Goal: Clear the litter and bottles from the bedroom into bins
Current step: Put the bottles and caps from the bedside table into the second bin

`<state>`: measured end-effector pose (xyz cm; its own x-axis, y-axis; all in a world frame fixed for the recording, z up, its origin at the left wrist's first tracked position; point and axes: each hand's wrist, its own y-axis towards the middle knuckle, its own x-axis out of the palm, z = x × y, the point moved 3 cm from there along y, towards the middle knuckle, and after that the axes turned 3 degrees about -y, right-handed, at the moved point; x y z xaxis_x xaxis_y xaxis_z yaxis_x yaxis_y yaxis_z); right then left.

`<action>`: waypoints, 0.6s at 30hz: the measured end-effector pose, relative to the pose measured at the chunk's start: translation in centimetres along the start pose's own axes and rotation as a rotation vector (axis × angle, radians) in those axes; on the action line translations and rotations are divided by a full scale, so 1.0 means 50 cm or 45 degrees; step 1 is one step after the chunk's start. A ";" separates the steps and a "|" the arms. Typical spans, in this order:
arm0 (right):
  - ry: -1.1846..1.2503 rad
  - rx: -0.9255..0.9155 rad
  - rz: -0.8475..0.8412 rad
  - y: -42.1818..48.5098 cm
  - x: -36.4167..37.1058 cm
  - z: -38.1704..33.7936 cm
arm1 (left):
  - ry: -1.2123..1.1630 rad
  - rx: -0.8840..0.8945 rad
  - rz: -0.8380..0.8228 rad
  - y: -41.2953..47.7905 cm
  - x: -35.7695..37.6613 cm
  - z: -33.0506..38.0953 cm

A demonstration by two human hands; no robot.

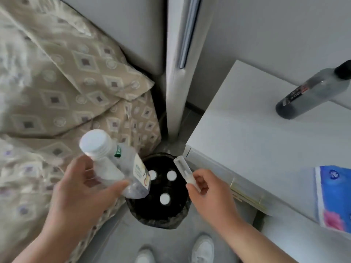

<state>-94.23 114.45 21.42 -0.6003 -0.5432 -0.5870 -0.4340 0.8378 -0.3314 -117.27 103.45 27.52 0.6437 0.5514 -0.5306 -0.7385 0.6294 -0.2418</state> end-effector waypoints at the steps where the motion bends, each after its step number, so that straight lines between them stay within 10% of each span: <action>1: -0.020 0.023 -0.005 0.003 0.022 0.017 | 0.068 -0.031 -0.064 0.005 0.023 -0.016; 18: 0.108 0.453 0.014 0.062 0.156 0.154 | 0.654 -0.302 -0.602 0.168 0.280 -0.211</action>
<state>-95.08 113.27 10.13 -0.6638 -0.5242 -0.5335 -0.1753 0.8024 -0.5705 -116.59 110.69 9.49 0.7718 -0.1120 -0.6259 -0.4667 0.5687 -0.6773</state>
